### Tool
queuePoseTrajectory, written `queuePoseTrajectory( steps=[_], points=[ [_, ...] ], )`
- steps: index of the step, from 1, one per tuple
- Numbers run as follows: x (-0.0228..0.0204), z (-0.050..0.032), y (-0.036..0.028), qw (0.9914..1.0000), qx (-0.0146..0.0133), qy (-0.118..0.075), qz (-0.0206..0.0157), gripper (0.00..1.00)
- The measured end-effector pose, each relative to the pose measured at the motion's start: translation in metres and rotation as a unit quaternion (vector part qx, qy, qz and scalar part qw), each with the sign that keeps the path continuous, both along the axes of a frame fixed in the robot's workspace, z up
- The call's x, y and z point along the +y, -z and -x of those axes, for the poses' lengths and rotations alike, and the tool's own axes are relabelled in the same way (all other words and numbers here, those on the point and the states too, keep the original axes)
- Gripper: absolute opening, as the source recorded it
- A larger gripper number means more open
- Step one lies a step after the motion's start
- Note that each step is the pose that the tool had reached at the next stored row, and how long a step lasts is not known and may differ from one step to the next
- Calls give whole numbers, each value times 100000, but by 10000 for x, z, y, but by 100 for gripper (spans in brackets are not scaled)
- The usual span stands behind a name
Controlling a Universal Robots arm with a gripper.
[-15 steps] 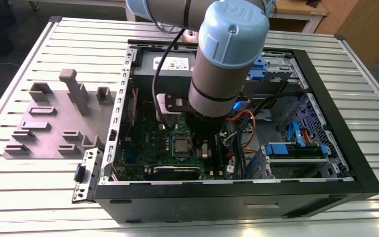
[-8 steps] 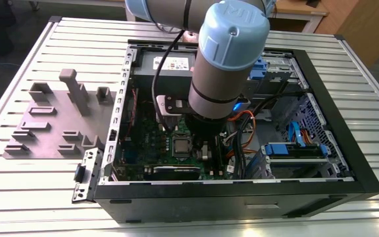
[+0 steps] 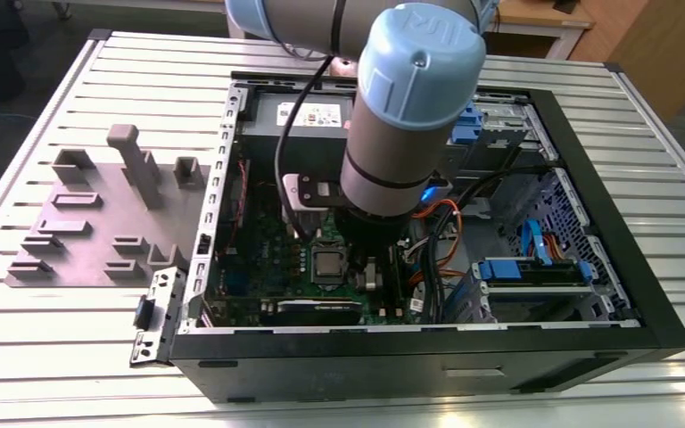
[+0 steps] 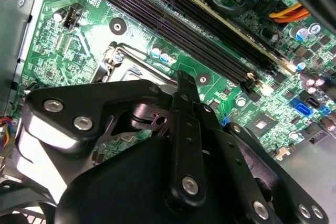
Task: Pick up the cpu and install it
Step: 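Install the first cpu locking lever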
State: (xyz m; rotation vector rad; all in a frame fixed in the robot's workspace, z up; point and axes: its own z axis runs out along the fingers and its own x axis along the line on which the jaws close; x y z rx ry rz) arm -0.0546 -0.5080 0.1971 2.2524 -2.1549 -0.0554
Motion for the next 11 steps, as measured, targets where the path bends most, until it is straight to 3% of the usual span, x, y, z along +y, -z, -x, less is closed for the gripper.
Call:
queuePoseTrajectory(
  steps=[11],
  points=[
    [-5, 6, 38, 100000, -44, -20, 32, 11]
  ],
)
